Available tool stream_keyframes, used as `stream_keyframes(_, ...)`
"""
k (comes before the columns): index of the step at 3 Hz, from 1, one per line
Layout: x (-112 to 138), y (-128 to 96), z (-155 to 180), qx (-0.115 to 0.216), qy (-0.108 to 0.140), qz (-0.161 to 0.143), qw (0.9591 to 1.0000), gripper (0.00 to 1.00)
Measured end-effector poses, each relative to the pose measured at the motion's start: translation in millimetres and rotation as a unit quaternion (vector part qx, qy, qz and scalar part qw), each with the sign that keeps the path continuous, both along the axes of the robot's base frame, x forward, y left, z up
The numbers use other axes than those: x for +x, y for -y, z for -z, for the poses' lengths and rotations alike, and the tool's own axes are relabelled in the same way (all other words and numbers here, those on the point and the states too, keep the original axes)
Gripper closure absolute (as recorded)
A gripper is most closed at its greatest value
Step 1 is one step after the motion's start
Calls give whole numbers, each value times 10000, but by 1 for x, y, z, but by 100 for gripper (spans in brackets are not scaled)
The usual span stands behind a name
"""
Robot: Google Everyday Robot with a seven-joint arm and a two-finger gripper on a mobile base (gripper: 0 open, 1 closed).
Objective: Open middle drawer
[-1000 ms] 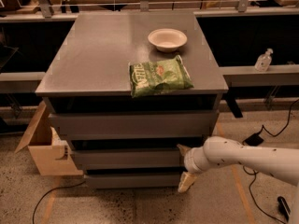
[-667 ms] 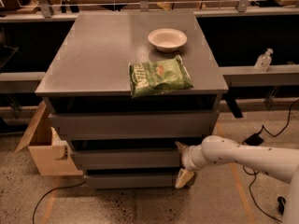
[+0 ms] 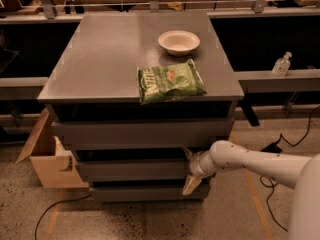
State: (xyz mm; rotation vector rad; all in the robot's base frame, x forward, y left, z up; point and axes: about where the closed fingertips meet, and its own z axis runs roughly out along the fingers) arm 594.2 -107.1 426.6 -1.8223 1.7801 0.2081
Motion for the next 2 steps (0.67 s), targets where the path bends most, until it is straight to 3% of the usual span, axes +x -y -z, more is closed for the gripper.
stream_keyframes(1, 16, -3, 16, 21, -124, -17, 9999, 19)
stream_keyframes(2, 14, -7, 17, 35, -169, -141, 9998, 43)
